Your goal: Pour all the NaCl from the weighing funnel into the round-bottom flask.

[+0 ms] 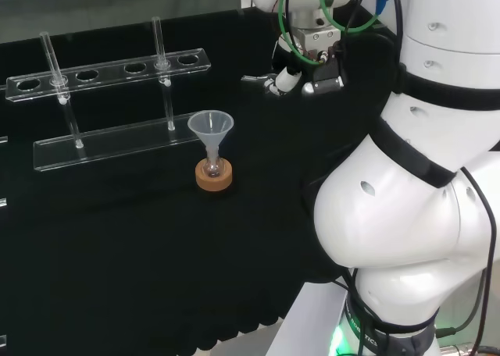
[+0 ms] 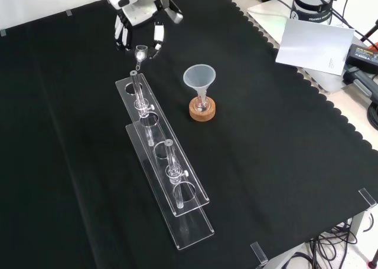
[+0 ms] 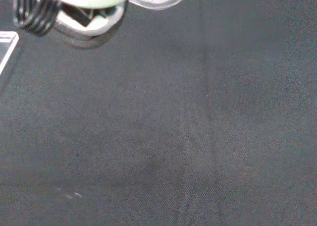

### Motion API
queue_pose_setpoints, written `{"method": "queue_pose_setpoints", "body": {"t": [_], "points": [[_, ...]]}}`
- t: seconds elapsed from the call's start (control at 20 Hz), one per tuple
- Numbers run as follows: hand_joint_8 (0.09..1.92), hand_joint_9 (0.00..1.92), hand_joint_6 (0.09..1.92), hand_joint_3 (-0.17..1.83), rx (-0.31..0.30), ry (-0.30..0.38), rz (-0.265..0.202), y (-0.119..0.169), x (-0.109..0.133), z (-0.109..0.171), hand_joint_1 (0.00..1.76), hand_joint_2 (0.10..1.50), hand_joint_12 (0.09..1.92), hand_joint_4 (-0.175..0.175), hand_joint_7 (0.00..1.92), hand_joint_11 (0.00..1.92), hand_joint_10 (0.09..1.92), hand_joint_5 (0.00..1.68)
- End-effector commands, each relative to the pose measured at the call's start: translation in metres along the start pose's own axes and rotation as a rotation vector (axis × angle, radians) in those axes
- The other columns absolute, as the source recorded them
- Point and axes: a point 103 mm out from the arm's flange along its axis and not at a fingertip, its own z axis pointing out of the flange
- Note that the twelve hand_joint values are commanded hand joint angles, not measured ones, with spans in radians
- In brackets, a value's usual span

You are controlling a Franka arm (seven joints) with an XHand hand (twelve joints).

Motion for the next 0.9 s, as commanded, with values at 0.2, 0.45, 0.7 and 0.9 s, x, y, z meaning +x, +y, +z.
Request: {"method": "queue_pose_setpoints", "body": {"t": [0.2, 0.45, 0.7, 0.9], "points": [[0.62, 1.15, 0.55, 0.64, -0.019, -0.065, 0.012, -0.038, 0.006, -0.028, 1.14, 0.64, 0.98, 0.175, 0.79, 0.93, 0.26, 1.34], [0.62, 1.15, 0.55, 0.64, -0.028, -0.101, 0.022, -0.060, 0.016, -0.045, 1.14, 0.64, 0.98, 0.175, 0.79, 0.93, 0.26, 1.34], [0.62, 1.15, 0.55, 0.64, -0.036, -0.143, 0.055, -0.085, 0.032, -0.061, 1.14, 0.64, 0.98, 0.175, 0.79, 0.93, 0.25, 1.34], [0.62, 1.15, 0.55, 0.63, -0.035, -0.162, 0.036, -0.108, 0.046, -0.070, 1.14, 0.64, 0.98, 0.175, 0.79, 0.93, 0.25, 1.33]]}}
